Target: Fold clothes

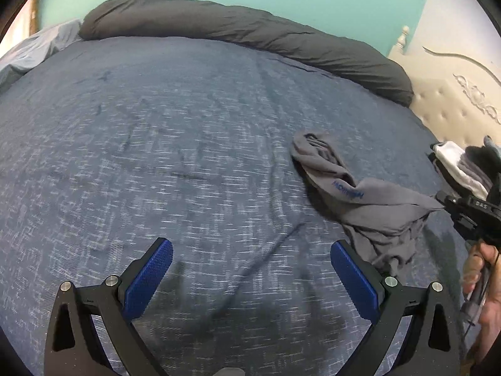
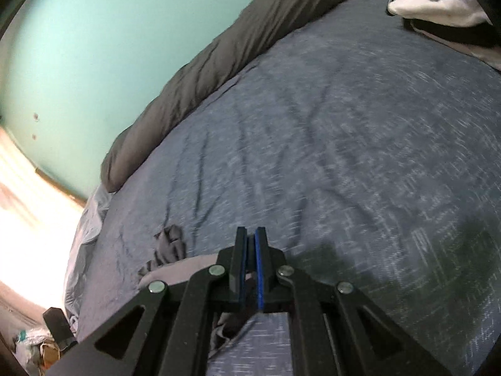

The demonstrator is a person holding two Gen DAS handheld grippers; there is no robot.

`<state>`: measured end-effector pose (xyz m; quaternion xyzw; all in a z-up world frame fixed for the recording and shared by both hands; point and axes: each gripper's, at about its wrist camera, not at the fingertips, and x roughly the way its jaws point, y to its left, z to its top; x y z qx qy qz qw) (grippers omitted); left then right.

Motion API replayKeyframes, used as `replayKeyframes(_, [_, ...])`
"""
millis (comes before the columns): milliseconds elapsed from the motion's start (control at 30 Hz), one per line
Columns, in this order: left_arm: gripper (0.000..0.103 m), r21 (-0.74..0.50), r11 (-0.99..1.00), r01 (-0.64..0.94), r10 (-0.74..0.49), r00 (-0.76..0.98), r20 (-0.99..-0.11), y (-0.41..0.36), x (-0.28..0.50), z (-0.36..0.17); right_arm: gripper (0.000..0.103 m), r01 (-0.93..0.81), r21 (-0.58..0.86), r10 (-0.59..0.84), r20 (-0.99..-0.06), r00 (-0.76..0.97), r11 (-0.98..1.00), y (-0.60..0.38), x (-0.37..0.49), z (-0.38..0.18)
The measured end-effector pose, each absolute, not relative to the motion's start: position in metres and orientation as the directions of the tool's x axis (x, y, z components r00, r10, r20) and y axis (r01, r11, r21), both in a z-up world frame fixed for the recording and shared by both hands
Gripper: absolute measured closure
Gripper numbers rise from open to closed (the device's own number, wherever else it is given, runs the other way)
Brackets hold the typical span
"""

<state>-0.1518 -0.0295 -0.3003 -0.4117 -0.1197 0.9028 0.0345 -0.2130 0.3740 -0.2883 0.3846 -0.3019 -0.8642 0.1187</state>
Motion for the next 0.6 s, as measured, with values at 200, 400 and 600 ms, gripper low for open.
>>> replayKeyframes(200, [0.0, -0.232, -0.972, -0.034, 0.199, -0.646, -0.737, -0.008, -0.162, -0.298, 0.098, -0.04, 0.605, -0.433, -0.614, -0.66, -0.795, 0.374, -0.212, -0.293])
replayKeyframes(400, [0.0, -0.234, -0.97, -0.062, 0.218, -0.645, -0.732, 0.004, -0.178, -0.297, 0.095, -0.055, 0.602, -0.43, -0.629, -0.648, -0.797, 0.373, -0.209, -0.301])
replayKeyframes(600, [0.0, -0.239, -0.971, -0.033, 0.203, -0.645, -0.737, -0.001, -0.181, -0.299, 0.095, -0.084, 0.563, -0.369, -0.639, -0.675, -0.822, 0.382, -0.206, -0.294])
